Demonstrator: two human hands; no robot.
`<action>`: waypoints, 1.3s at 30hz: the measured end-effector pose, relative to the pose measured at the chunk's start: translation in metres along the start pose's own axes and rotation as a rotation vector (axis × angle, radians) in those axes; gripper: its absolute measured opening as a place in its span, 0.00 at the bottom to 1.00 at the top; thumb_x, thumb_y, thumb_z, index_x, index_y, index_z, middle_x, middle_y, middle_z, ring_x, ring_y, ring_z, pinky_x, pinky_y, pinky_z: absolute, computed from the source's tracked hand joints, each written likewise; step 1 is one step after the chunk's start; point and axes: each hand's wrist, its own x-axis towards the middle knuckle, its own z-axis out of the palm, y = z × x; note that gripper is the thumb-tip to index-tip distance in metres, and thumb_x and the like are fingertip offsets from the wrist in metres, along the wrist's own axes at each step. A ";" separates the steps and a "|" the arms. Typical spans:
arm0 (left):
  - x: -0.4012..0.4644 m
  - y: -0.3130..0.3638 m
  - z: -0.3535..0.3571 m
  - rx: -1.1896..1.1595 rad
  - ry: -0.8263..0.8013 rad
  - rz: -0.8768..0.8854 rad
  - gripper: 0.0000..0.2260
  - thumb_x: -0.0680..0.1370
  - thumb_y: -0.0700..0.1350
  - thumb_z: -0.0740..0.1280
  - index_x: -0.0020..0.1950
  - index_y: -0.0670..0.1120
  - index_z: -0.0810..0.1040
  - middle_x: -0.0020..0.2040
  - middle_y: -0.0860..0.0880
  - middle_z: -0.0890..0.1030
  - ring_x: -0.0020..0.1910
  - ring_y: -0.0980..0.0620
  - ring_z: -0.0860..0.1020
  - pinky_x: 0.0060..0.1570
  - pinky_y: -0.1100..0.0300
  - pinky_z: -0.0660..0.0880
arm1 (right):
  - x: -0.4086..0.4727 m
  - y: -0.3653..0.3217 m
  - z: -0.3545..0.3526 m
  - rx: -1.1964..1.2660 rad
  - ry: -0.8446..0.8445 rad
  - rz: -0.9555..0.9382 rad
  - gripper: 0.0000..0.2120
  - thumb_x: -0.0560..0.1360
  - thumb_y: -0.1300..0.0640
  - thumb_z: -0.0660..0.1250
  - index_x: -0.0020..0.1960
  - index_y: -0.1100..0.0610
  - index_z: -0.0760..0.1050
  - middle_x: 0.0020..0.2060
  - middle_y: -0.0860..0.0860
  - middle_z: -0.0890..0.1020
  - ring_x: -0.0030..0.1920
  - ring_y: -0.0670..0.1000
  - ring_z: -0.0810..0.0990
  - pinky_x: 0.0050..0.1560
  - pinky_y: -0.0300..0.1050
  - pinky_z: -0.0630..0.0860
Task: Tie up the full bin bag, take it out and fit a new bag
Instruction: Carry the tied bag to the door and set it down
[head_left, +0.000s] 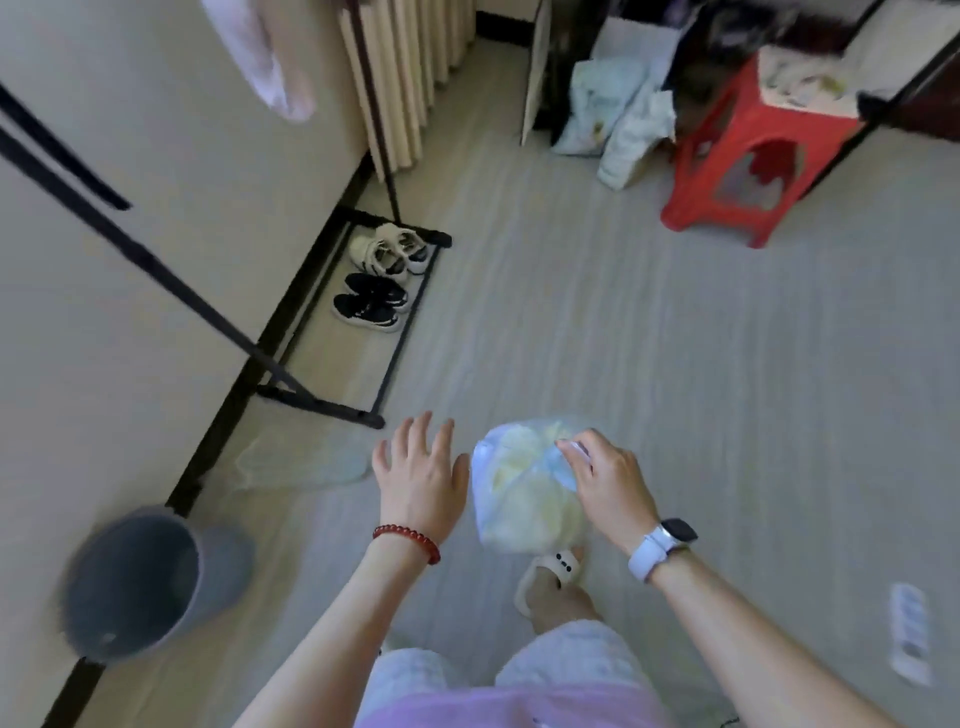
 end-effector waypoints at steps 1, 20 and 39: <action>0.017 0.034 0.008 -0.008 -0.026 0.030 0.18 0.75 0.49 0.62 0.64 0.45 0.71 0.67 0.40 0.71 0.67 0.39 0.68 0.66 0.39 0.60 | 0.009 0.023 -0.023 0.009 0.039 0.017 0.17 0.73 0.53 0.57 0.36 0.67 0.71 0.23 0.54 0.70 0.27 0.54 0.62 0.30 0.43 0.54; 0.273 0.554 0.106 0.034 -0.160 0.763 0.22 0.76 0.51 0.60 0.69 0.48 0.64 0.71 0.43 0.66 0.71 0.42 0.62 0.69 0.43 0.58 | 0.180 0.347 -0.403 -0.097 0.581 0.496 0.20 0.73 0.49 0.56 0.33 0.64 0.72 0.26 0.62 0.77 0.31 0.63 0.74 0.34 0.51 0.69; 0.520 1.049 0.218 0.059 -0.208 0.921 0.22 0.77 0.50 0.58 0.71 0.48 0.60 0.72 0.43 0.62 0.72 0.43 0.58 0.69 0.42 0.55 | 0.463 0.640 -0.724 -0.048 0.737 0.531 0.17 0.77 0.54 0.57 0.38 0.65 0.74 0.36 0.66 0.83 0.36 0.63 0.79 0.37 0.54 0.74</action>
